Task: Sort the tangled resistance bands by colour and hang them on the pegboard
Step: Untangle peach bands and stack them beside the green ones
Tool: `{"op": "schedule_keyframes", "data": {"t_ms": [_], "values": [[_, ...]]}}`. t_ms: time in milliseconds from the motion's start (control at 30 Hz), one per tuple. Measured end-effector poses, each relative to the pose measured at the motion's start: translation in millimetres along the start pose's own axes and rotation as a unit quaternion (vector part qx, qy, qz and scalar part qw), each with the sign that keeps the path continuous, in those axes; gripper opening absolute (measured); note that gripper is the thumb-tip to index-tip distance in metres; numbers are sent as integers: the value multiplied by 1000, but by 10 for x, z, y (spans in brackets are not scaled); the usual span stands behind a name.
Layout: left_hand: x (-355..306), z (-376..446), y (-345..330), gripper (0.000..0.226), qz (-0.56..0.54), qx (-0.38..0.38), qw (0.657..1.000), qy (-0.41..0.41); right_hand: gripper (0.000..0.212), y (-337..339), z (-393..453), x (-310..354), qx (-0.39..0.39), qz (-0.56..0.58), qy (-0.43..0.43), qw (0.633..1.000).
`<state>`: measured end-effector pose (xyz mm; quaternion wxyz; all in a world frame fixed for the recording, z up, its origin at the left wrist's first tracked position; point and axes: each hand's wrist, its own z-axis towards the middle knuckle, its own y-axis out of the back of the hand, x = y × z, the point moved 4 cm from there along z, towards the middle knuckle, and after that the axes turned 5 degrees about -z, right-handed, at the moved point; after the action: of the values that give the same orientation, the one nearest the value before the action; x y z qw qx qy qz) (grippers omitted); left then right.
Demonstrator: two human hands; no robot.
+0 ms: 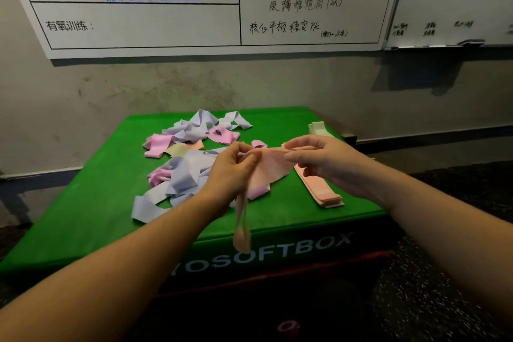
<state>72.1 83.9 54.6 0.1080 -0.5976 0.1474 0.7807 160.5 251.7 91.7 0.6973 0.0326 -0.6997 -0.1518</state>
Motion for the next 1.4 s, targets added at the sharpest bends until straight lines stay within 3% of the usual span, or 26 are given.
{"op": "schedule_keyframes", "data": {"t_ms": [100, 267, 400, 500, 700, 833, 1133, 1233, 1400], "values": [[21, -79, -4, 9, -22, 1, 999, 25, 42, 6, -97, 10, 43, 75, -1, 996], [7, -239, -21, 9, -37, 17, 998, 54, 22, 24, -246, 55, -1, 69, 35, 997], [-36, -353, -27, 10, -50, 46, 995, 73, 13, 135, -333, 131, -98, -138, 100, 981], [-76, -437, -40, 14, -59, 73, 992, 84, 14, 190, -352, 160, -128, -150, 134, 971], [-78, -554, -125, 23, -60, 111, 985, 114, 14, 185, -379, 158, -14, -2, 84, 996], [-109, -549, -191, 14, -55, 157, 978, 126, 10, 203, -389, 206, -48, -52, 111, 991], [-458, -491, -283, 38, -1, 202, 979, 2, 10, 178, -340, 220, -34, -174, 147, 973], [-543, -480, -315, 29, 7, 168, 984, -51, 10, 177, -319, 229, -45, -185, 168, 967], [-547, -448, -367, 16, -60, 115, 991, -30, 17, 196, -321, 251, -88, -176, 203, 959]]}}
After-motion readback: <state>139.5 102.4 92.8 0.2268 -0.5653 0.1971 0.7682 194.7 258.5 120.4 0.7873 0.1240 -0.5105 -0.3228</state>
